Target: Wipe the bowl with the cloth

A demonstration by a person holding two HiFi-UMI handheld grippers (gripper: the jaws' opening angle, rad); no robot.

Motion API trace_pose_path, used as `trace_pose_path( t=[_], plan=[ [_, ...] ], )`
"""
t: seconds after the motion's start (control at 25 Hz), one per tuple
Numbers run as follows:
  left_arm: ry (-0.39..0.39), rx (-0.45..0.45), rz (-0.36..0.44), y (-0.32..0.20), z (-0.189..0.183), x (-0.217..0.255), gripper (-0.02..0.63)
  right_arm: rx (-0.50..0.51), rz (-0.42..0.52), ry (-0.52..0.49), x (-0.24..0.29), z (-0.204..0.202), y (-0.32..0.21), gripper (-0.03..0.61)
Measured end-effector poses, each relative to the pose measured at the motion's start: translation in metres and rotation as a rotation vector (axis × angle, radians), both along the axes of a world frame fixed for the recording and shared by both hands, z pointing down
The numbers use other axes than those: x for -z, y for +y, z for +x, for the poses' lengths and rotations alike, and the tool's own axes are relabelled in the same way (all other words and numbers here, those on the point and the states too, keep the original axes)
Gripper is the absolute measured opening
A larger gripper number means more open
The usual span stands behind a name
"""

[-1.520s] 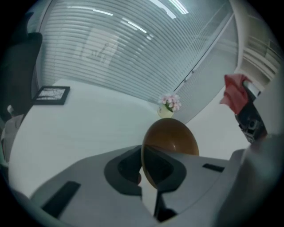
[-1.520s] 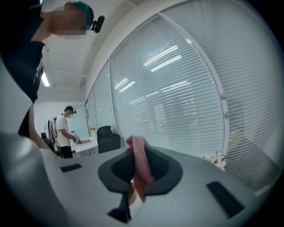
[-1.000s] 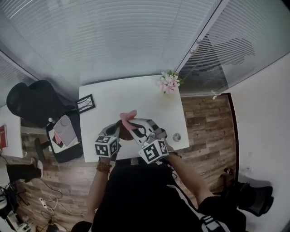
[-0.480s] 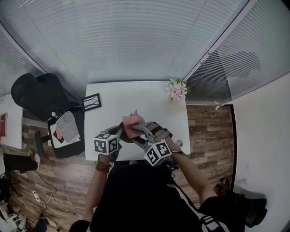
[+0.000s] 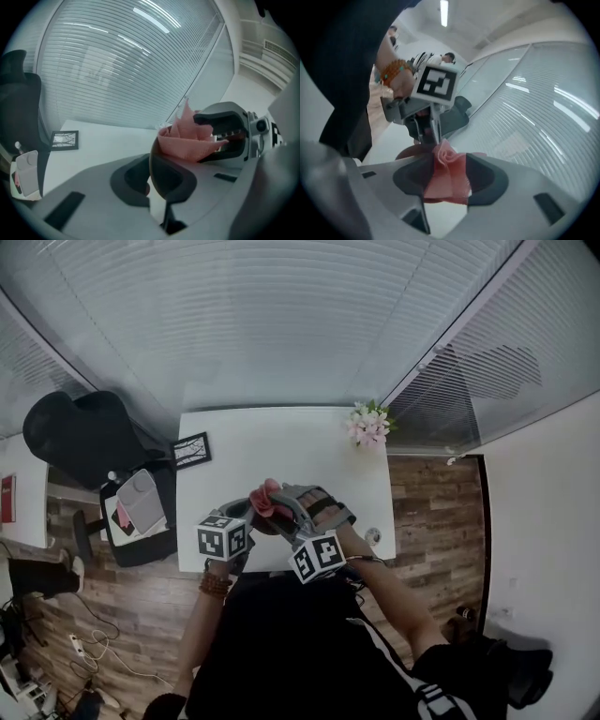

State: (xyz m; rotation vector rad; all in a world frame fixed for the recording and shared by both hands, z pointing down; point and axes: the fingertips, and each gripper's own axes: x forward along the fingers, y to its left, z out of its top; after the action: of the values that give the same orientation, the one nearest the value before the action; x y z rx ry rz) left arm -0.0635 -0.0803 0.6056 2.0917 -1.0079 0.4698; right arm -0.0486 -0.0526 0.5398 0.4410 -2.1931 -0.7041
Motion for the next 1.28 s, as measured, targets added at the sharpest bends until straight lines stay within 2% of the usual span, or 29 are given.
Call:
trace_pose_path(
  t=[0.08,0.16,0.24,0.32,0.36,0.52,0.64,0.76,0.84,0.88,0.92,0.96,1.0,1.04,1.08,1.16,1.28],
  plan=[
    [-0.006,-0.009,0.01,-0.001,0.002,0.004,0.015,-0.024,0.085,0.104,-0.011,0.003,-0.01,0.215],
    [-0.029,-0.021,0.023,0.0,0.002,0.005,0.015,-0.07,0.145,0.141,-0.011,0.008,-0.021,0.215],
    [-0.048,-0.033,0.034,-0.001,0.003,0.006,0.015,-0.111,0.168,0.123,-0.007,0.01,-0.029,0.215],
    [-0.046,-0.031,0.04,-0.003,0.004,0.007,0.015,-0.13,0.156,0.106,-0.007,0.012,-0.033,0.105],
    [-0.044,-0.027,0.043,-0.004,0.004,0.008,0.015,-0.134,0.148,0.094,-0.007,0.012,-0.033,0.072],
    [-0.04,-0.014,0.029,-0.009,0.001,0.002,0.015,-0.167,0.133,-0.038,0.013,0.012,-0.033,0.029],
    [-0.057,-0.02,0.026,-0.01,-0.004,-0.003,0.015,-0.234,0.064,-0.146,0.026,0.015,-0.038,0.029],
    [-0.066,-0.027,0.04,-0.007,-0.006,0.0,0.015,-0.313,-0.052,-0.19,0.016,0.016,-0.049,0.042],
    [-0.067,-0.03,0.036,-0.004,-0.003,-0.002,0.015,-0.357,-0.078,-0.197,0.013,0.022,-0.054,0.075],
    [-0.059,-0.034,0.029,-0.003,0.001,-0.004,0.015,-0.373,-0.067,-0.193,0.014,0.027,-0.056,0.117],
    [-0.048,-0.038,0.02,-0.002,0.003,-0.006,0.015,-0.378,-0.032,-0.178,0.018,0.029,-0.057,0.16],
    [-0.039,-0.041,0.012,0.0,0.003,-0.007,0.015,-0.361,0.025,-0.152,0.021,0.028,-0.056,0.176],
    [-0.035,-0.043,0.006,0.001,0.001,-0.008,0.015,-0.323,0.093,-0.119,0.024,0.023,-0.053,0.168],
    [-0.034,-0.045,0.003,0.003,0.0,-0.008,0.015,-0.271,0.147,-0.085,0.023,0.017,-0.048,0.115],
    [-0.034,-0.048,0.004,0.003,-0.001,-0.007,0.015,-0.22,0.161,-0.057,0.018,0.012,-0.042,0.09],
    [-0.042,-0.056,0.011,0.003,0.001,-0.006,0.015,-0.163,0.073,-0.042,0.003,0.007,-0.031,0.081],
    [-0.048,-0.067,0.015,0.003,0.002,-0.005,0.015,-0.217,-0.018,-0.085,0.003,0.012,-0.033,0.084]
  ],
)
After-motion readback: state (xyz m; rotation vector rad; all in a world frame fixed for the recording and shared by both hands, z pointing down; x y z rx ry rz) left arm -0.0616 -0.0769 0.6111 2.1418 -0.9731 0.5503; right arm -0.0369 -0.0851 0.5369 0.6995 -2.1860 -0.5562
